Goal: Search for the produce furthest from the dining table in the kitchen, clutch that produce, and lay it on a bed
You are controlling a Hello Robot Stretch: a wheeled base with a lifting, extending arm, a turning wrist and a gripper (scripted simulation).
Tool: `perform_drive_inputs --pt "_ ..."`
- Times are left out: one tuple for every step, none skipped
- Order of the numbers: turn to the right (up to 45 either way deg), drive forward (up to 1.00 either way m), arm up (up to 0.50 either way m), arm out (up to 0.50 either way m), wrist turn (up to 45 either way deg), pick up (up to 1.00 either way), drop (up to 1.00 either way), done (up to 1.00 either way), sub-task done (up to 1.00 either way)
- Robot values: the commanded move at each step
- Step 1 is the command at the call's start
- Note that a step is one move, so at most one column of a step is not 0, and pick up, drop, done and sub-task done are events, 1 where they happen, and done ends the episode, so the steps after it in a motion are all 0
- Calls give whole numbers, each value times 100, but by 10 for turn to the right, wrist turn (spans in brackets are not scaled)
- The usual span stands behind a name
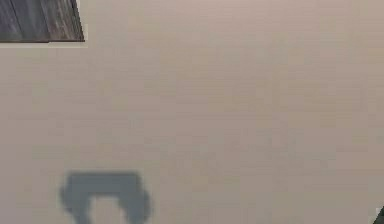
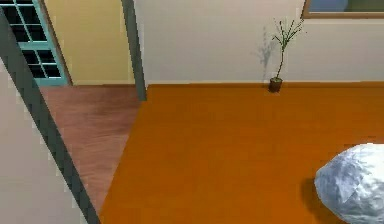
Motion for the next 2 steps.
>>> perform_drive_inputs --pt "-450 0 0 0 0 0 0 0 0" --pt "-450 0 0 0 0 0 0 0 0"
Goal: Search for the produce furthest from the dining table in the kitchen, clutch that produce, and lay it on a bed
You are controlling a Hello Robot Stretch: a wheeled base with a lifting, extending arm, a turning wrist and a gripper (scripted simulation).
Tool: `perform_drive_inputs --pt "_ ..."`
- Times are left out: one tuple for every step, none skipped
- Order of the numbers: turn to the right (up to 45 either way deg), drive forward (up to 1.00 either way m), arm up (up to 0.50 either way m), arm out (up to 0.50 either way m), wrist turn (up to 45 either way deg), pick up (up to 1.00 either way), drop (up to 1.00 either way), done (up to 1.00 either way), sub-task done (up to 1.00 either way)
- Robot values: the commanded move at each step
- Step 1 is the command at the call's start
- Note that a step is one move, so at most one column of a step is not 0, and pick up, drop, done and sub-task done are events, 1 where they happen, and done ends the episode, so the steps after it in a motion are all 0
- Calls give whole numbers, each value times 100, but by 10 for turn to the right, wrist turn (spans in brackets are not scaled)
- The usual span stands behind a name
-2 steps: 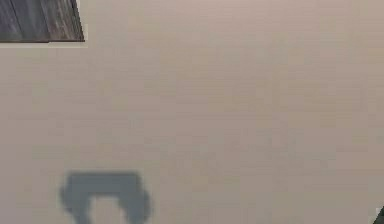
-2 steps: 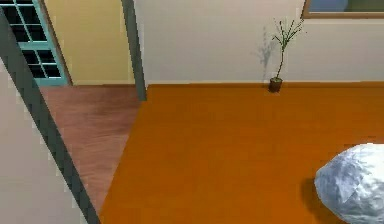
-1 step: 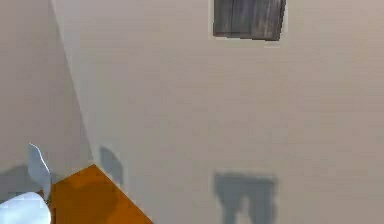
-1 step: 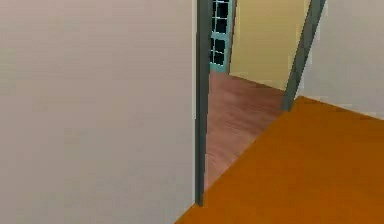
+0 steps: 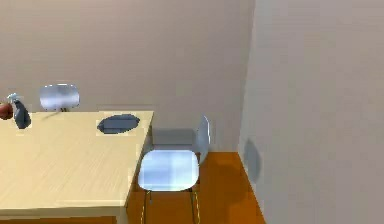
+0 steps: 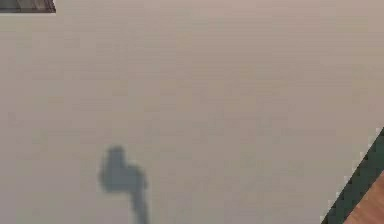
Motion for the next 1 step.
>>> perform_drive_inputs --pt "-450 0 0 0 0 0 0 0 0"
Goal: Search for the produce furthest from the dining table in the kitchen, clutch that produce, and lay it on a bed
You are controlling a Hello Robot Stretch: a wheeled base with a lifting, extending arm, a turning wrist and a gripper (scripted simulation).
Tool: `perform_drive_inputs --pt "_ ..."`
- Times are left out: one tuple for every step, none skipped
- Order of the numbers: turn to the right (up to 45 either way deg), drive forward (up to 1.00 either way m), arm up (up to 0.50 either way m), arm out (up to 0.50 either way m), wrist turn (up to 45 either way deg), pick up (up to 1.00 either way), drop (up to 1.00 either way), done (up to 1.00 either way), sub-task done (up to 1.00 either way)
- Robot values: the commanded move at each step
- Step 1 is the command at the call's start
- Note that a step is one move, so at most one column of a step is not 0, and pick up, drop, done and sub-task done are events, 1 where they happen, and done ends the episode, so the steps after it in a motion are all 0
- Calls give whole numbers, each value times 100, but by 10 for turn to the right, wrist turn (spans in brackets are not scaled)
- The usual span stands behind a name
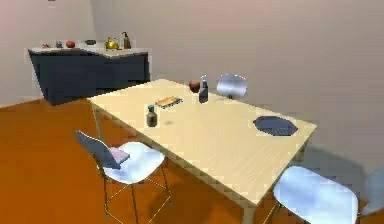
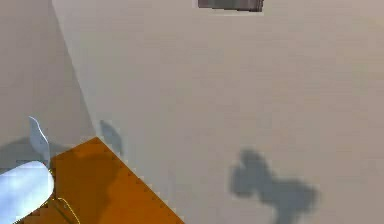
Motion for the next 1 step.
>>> perform_drive_inputs --pt "-450 0 0 0 0 0 0 0 0"
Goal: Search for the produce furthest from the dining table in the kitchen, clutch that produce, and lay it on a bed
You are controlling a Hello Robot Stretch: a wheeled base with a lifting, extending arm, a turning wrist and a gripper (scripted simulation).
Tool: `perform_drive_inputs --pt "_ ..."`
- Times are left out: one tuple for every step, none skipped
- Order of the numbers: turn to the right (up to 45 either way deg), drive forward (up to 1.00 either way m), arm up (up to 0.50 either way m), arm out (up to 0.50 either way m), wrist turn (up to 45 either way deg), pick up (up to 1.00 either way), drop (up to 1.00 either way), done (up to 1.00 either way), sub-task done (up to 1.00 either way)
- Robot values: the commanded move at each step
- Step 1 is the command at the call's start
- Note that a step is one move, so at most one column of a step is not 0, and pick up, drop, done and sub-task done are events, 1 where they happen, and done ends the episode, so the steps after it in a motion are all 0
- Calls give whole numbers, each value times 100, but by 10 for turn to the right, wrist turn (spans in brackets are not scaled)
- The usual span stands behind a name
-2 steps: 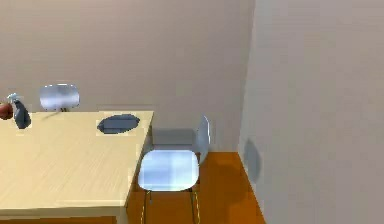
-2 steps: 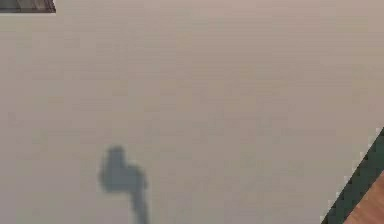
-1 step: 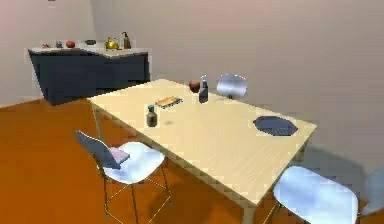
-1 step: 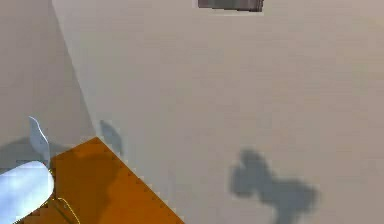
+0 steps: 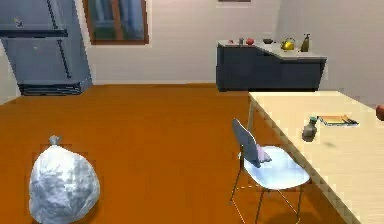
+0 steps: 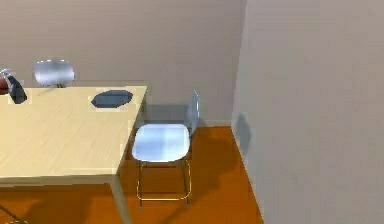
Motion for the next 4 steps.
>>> perform_drive_inputs --pt "-450 0 0 0 0 0 0 0 0" --pt "-270 0 0 0 0 0 0 0 0" --pt "0 100 0 0 0 0 0 0 0" --pt "-30 0 0 0 0 0 0 0 0"
